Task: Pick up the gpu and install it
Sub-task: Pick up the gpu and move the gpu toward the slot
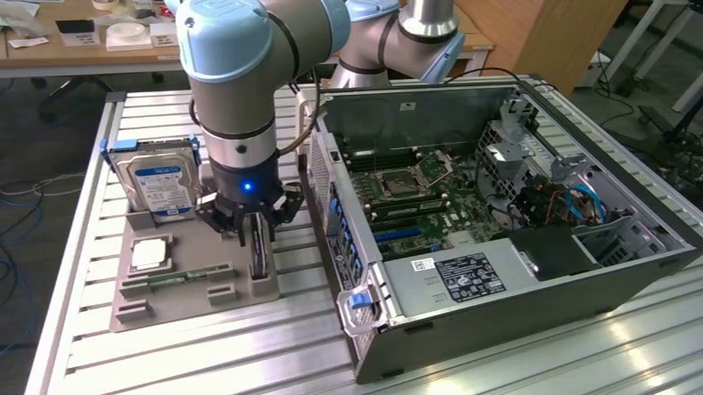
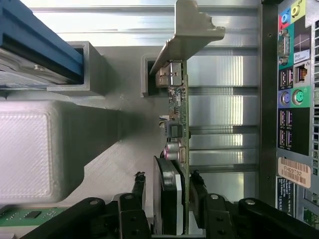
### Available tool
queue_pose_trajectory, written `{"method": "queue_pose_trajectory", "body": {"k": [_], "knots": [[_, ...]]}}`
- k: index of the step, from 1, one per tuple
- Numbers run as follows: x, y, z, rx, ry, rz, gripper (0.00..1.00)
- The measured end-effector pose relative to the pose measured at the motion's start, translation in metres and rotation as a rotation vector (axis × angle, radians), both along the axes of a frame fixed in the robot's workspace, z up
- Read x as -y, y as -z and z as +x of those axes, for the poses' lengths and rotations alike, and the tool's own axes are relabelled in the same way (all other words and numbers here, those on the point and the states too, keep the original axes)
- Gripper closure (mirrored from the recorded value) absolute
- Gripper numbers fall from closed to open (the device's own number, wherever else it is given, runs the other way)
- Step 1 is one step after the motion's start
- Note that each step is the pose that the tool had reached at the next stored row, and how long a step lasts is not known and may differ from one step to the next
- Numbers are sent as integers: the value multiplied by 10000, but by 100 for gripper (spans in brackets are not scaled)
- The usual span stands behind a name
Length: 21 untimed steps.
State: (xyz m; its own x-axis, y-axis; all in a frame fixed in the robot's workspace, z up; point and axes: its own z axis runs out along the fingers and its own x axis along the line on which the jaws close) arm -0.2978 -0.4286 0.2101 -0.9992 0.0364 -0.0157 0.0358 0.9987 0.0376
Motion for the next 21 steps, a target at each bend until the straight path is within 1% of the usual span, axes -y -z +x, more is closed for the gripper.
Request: {"method": "queue_pose_trajectory", "body": {"k": [2, 3, 7, 8, 12, 21], "knots": [[0, 0, 0, 0, 0, -1, 53], [0, 0, 1, 0, -1, 0, 60], [0, 0, 1, 0, 0, 0, 62], [0, 0, 1, 0, -1, 0, 69], [0, 0, 1, 0, -1, 0, 72], [0, -9, 1, -1, -1, -1, 72]]}}
